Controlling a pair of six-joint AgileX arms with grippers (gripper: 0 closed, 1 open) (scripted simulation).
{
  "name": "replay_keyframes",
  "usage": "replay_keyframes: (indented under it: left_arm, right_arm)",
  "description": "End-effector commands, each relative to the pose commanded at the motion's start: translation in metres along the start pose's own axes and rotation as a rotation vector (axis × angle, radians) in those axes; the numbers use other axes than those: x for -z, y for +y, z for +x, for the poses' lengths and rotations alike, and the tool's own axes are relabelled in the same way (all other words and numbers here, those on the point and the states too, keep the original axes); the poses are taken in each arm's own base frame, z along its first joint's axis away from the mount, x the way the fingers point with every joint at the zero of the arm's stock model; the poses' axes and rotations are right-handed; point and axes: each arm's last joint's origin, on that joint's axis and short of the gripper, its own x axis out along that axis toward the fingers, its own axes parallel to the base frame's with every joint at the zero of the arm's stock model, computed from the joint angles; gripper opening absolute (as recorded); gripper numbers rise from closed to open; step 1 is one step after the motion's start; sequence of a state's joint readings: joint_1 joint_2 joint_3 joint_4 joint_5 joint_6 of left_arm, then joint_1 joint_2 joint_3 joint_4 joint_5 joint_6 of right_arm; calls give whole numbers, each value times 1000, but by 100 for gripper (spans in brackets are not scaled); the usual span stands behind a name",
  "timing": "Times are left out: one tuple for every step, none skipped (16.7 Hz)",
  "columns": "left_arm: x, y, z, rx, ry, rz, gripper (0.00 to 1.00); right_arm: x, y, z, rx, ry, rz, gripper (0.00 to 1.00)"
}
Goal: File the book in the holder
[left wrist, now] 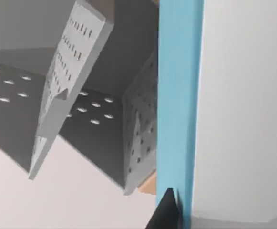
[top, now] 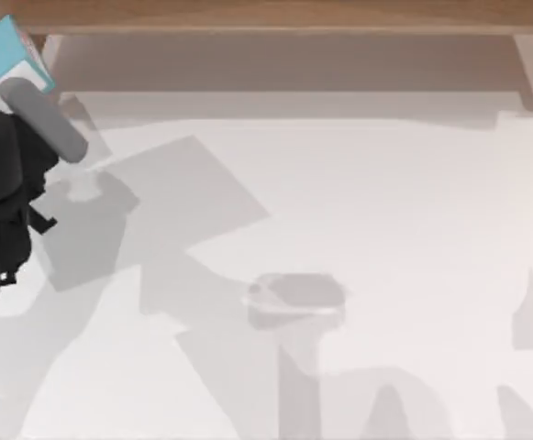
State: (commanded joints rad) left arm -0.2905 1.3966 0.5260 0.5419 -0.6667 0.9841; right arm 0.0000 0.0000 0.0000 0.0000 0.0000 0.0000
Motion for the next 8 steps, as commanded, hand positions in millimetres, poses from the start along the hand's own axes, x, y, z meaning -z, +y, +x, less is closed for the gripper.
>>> replay_keyframes:
  left_arm:
    - [12,-1,4,19,16,47,0]
    - [23,-1,9,38,28,90,0]
    - [33,1,14,57,35,127,0]
    - [42,3,21,73,38,159,0]
    - [50,7,28,87,36,187,0]
    - [57,12,36,97,27,211,0]
    - [64,18,45,103,16,232,0]
    - [70,25,54,105,-2,252,0]
  right_arm:
    - [0,0,0,0,0,0,100]
    - [0,0,0,0,0,0,100]
    - [0,0,0,0,0,0,100]
    - [0,0,0,0,0,0,100]
    - [0,0,0,0,0,0,100]
    - [0,0,0,0,0,0,100]
    - [0,0,0,0,0,0,100]
    - [0,0,0,0,0,0,100]
